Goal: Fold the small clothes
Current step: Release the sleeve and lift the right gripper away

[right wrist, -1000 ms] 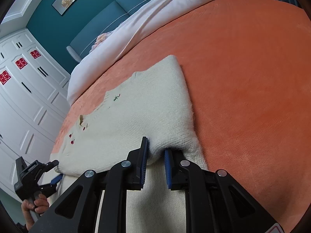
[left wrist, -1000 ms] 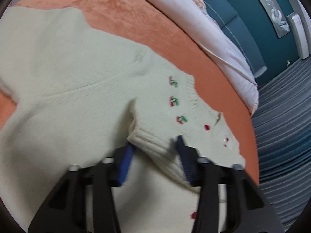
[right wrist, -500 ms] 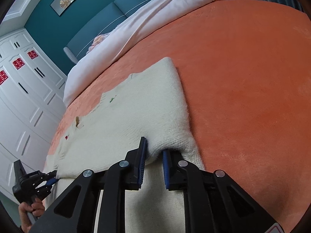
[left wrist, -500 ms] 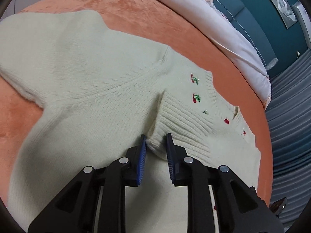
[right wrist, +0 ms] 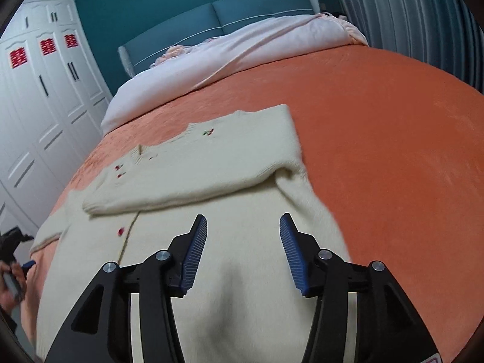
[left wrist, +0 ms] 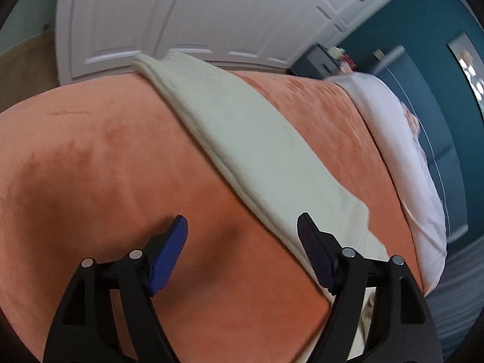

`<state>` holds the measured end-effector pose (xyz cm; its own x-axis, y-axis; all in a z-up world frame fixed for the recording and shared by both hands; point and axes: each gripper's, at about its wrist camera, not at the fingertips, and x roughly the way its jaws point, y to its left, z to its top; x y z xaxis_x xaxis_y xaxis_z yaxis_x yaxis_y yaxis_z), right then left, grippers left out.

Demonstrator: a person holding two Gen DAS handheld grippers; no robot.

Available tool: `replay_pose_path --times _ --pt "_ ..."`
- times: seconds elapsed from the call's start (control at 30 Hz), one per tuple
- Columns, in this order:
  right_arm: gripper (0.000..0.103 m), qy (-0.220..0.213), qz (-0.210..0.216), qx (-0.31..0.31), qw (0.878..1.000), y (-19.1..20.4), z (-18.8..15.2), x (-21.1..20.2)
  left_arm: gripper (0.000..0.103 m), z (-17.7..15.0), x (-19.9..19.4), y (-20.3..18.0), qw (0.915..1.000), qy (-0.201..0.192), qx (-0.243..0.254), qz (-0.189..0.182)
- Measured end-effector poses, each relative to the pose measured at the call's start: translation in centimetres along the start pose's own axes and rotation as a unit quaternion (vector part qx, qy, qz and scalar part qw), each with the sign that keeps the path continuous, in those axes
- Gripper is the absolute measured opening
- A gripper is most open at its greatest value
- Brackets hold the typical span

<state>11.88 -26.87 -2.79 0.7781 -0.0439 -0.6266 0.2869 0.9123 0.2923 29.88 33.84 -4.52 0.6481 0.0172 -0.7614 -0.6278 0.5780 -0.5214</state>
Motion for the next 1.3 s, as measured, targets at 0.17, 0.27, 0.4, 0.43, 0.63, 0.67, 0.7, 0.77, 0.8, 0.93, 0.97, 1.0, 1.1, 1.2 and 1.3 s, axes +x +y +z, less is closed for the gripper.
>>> replay_pose_path --times 0.17,0.27,0.4,0.43,0.63,0.67,0.7,0.77,0.8,0.93,0.97,1.0,1.1,1.2,1.3 --pt "0.058 0.014 -0.002 -0.041 0.999 2.2 -3.7 -1.3 0.045 4.7 2.1 1.3 0.9968 -0.035 -0.069 -0.021" --pt "0.058 0.038 -0.015 -0.038 0.998 2.4 -4.5 0.0 0.007 5.9 2.1 -0.8 0.9964 -0.025 -0.07 -0.041" --pt "0.059 0.056 0.002 -0.014 0.998 1.6 -4.9 0.9 0.007 2.9 -4.9 -11.8 0.9846 -0.073 0.073 -0.141" --pt "0.06 0.056 0.01 -0.007 0.998 1.3 -4.9 0.8 0.007 0.8 -7.0 -14.9 0.9749 -0.069 0.117 -0.176" --pt "0.063 0.054 0.024 -0.001 0.998 1.3 -5.2 0.5 0.017 -18.5 -10.8 -25.9 0.9043 0.075 0.308 -0.286" --pt "0.064 0.054 0.025 0.0 0.998 1.3 -5.2 0.5 0.037 -21.8 -9.4 -26.1 0.9003 0.109 0.321 -0.274" --pt "0.064 0.054 0.027 0.001 0.998 1.2 -5.2 0.5 0.048 -24.9 -7.8 -25.6 0.9006 0.139 0.325 -0.253" --pt "0.065 0.053 0.034 0.005 0.998 1.1 -5.2 0.5 0.046 -29.0 -4.8 -23.4 0.9081 0.187 0.305 -0.218" --pt "0.065 0.053 0.039 0.007 0.998 1.0 -5.2 0.4 0.046 -29.9 -3.8 -22.2 0.9131 0.203 0.287 -0.206" --pt "0.068 0.052 0.06 0.021 0.997 0.6 -5.2 0.2 0.047 -28.2 -2.7 -18.0 0.943 0.196 0.2 -0.18" --pt "0.069 0.053 0.06 0.022 0.997 0.7 -5.0 0.1 0.048 -27.0 -3.0 -17.4 0.9495 0.18 0.184 -0.179" --pt "0.069 0.053 0.056 0.021 0.997 0.9 -4.7 0.0 0.053 -26.2 -3.5 -16.9 0.9552 0.164 0.171 -0.178" --pt "0.07 0.028 0.069 0.022 0.997 2.1 -2.7 -0.6 0.058 -22.3 -2.9 -17.1 0.9677 0.124 0.148 -0.161" --pt "0.07 0.025 0.095 0.026 0.995 4.1 0.8 1.1 0.058 -19.6 -0.4 -16.9 0.9755 0.128 0.118 -0.135" --pt "0.07 0.043 0.111 0.039 0.992 5.6 4.0 4.7 0.052 -16.4 1.3 -13.2 0.9772 0.162 0.057 -0.124"
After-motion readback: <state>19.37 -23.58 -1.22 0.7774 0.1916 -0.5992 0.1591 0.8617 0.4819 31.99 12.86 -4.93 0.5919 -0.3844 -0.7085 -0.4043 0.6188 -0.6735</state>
